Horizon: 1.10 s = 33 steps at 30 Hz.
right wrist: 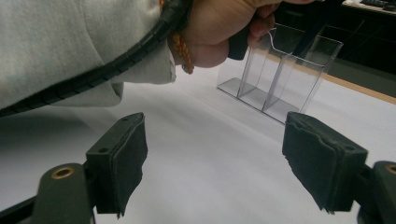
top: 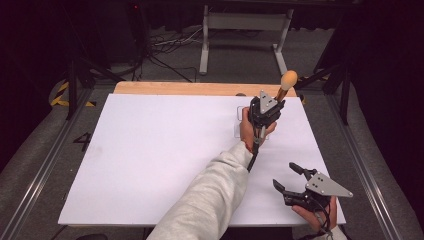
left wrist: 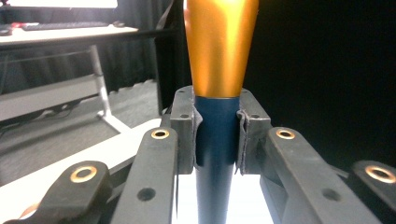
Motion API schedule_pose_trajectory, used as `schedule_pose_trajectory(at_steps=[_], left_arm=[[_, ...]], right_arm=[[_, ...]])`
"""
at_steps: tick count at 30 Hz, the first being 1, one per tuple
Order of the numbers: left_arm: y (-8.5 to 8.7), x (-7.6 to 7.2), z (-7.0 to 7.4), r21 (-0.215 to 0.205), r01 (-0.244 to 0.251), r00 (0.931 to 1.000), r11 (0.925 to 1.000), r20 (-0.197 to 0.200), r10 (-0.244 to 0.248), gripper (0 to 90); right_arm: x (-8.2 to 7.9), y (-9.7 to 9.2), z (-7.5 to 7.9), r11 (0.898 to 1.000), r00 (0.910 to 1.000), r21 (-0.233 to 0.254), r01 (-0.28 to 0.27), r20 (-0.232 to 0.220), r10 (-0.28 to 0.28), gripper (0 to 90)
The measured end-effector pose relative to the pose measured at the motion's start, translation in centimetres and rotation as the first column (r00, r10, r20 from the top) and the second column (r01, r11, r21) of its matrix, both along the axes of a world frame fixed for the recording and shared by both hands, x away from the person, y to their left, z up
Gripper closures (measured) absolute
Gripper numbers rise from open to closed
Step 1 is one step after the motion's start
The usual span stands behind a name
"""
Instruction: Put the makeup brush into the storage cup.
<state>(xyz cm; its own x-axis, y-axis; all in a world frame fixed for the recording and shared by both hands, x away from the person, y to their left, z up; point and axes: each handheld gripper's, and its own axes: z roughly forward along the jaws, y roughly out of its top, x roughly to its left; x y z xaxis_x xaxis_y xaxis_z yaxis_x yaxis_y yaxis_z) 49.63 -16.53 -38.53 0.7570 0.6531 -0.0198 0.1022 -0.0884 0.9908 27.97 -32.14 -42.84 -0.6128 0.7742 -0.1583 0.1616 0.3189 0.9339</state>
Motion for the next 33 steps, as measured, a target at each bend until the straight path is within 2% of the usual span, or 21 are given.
schedule_pose_trajectory(at_steps=[5,12,21,26,27,31,33], left_arm=[[0.3,0.4,-0.8,-0.001,0.002,0.9989,1.0,-0.047,-0.002,73.5],[0.8,0.0,-1.2,0.014,0.016,0.9992,0.9998,-0.036,-0.016,73.4],[1.3,-0.1,-1.5,0.034,0.05,0.9979,0.9982,-0.043,-0.048,72.8],[1.7,-0.4,-0.9,0.059,0.062,0.9978,0.9964,-0.027,-0.06,51.4],[2.1,-0.7,-0.5,0.076,0.063,0.998,0.9951,-0.004,-0.063,47.5],[3.7,-1.0,0.1,0.054,0.072,0.9974,0.9959,-0.003,-0.072,37.9],[4.3,-1.0,0.3,0.067,0.068,0.9976,0.9954,0.003,-0.068,33.3]], right_arm=[[0.0,0.0,0.1,1.0,1.0,0.004,-0.005,0.002,0.005,23.0],[-0.1,-0.1,0.2,1.0,0.9999,0.008,0.002,0.014,-0.003,22.9],[0.0,0.0,0.1,1.0,1.0,-0.005,0.006,0.007,-0.006,22.7],[0.0,0.0,0.0,1.0,0.9999,-0.006,0.011,0.004,-0.011,22.6],[0.0,0.0,0.0,1.0,0.9999,-0.005,0.01,0.004,-0.01,22.6],[0.0,0.1,0.0,1.0,1.0,-0.009,0.008,0.003,-0.008,22.6],[0.0,0.2,0.0,1.0,1.0,-0.012,0.009,0.002,-0.009,22.6]])
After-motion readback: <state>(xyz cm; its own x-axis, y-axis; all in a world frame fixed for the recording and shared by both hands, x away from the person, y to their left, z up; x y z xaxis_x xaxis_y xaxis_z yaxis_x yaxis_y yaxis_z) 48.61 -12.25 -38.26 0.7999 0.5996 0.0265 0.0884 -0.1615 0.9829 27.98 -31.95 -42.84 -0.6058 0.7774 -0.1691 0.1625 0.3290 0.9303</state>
